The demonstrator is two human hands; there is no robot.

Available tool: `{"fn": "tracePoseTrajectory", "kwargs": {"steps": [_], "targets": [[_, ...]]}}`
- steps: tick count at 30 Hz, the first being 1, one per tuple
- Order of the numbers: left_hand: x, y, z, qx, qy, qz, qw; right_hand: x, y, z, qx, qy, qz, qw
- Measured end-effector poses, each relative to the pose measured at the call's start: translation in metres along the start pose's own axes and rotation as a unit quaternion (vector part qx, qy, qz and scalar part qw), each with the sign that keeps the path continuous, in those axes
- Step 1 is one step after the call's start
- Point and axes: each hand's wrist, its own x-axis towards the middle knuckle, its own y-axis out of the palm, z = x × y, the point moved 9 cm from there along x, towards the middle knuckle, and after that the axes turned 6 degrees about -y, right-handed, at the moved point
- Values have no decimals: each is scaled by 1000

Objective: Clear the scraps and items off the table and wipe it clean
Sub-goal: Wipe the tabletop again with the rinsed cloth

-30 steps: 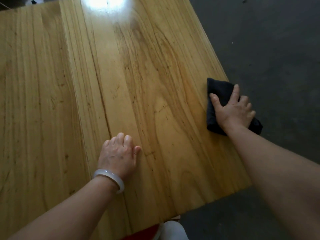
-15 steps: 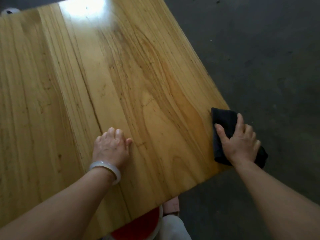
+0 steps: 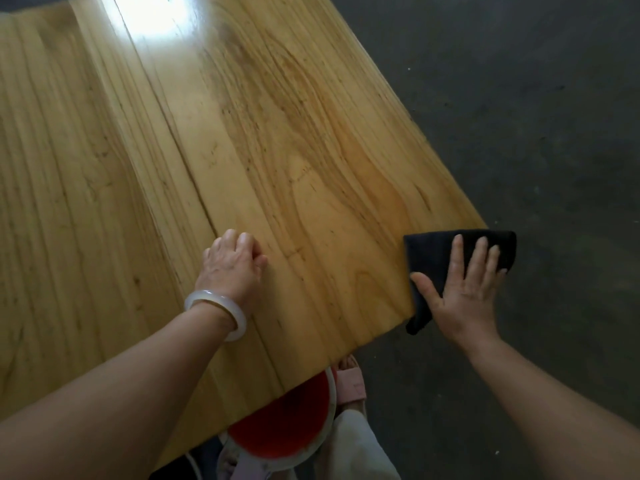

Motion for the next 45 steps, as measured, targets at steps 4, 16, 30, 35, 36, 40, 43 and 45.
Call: {"fn": "tracePoseTrajectory", "kwargs": {"steps": [4,16,30,35,36,40,43,45], "targets": [[-12,-3,9,-39,6,-3,999,-22,13,35,-44,-109,11,993],[-60,-19,60,-95,22,-40,994,-78,47,132,-164,-368,55,914],[-125,-39,165,-143,-47,-104,983,-146,76,253,-176,-547,35,818],[-154,-44,196,-170,-84,-136,972,-176,87,302,-145,-600,24,786],[-161,-46,205,-179,-98,-141,969,-186,92,317,-141,-613,28,777],[-187,-51,234,-198,-131,-158,958,-227,115,371,-127,-654,59,744],[-208,-55,263,-204,-160,-166,951,-252,130,409,-116,-659,103,736],[-219,-58,281,-201,-180,-173,947,-265,140,429,-141,-657,126,730]]}}
